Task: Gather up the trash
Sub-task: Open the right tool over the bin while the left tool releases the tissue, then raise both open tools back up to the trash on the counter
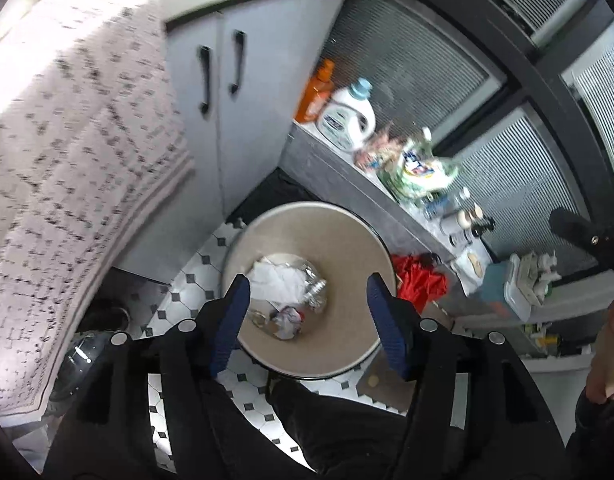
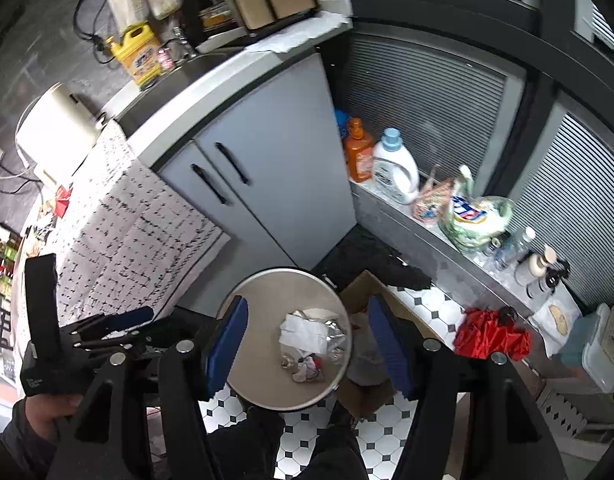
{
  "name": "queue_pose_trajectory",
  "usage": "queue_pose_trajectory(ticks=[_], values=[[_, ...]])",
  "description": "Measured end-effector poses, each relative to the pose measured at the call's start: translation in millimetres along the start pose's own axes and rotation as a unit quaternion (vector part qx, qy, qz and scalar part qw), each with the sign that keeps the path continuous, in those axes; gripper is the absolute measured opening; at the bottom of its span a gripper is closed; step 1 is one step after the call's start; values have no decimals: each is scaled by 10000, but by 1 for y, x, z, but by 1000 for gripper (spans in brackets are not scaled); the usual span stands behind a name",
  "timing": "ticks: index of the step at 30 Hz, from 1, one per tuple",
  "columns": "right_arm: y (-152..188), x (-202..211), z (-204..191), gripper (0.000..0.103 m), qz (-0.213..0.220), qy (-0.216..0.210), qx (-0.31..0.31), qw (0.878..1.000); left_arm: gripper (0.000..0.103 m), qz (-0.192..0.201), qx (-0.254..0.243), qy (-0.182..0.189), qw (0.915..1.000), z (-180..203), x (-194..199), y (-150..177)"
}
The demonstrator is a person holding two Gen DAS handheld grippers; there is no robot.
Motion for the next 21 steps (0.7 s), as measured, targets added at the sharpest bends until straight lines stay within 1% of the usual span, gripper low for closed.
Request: queue_pose_trajectory(ticks=[1, 3, 4, 9, 10, 11, 13, 15, 16, 17, 18, 19, 21], values=[[-2, -3, -7, 63, -5, -68, 43, 10000, 61, 68, 54, -61, 9999, -7, 6, -3], [-4, -7, -19, 64, -17, -179, 109, 9998, 65, 204, 141, -190, 9995, -20, 17, -8], [-6, -9, -26, 64, -24, -236, 154, 9996, 69, 276, 179, -247, 9992, -25, 22, -10], [-12, -25, -70, 73, -79, -559, 415, 9975, 75, 676, 480, -589, 9948, -66, 59, -23], [-13, -28, -79, 74, -94, -626, 464, 9969, 78, 755, 538, -655, 9935, -74, 67, -25], [-14, -31, -87, 75, -105, -686, 499, 9963, 83, 848, 604, -747, 9918, -83, 76, -26], [-16, -40, -109, 76, -111, -822, 593, 9948, 87, 1012, 723, -958, 9876, -103, 93, -29], [-18, -46, -128, 78, -90, -897, 649, 9938, 89, 1118, 802, -1143, 9839, -122, 109, -33], [-20, -49, -141, 79, -32, -967, 641, 9932, 92, 1164, 827, -1210, 9823, -128, 115, -35], [-23, -50, -151, 84, 54, -1025, 621, 9928, 95, 1257, 874, -1321, 9793, -138, 125, -36], [-26, -51, -159, 90, 128, -1063, 618, 9923, 95, 1361, 926, -1416, 9761, -147, 134, -38], [-30, -51, -173, 92, 278, -1127, 642, 9912, 96, 1483, 991, -1506, 9724, -156, 145, -39], [-34, -51, -194, 94, 418, -1250, 734, 9885, 97, 1604, 1069, -1632, 9676, -173, 159, -42]])
Point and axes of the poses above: each gripper's, at about its wrist camera, not at the fingertips, and x roughly against the way its jaws point, z to its right, y to its underside, the point moved 3 cm from there along -x, roughly the way its jaws point, and after that the axes turned 15 degrees about z, right-handed, at the moved point
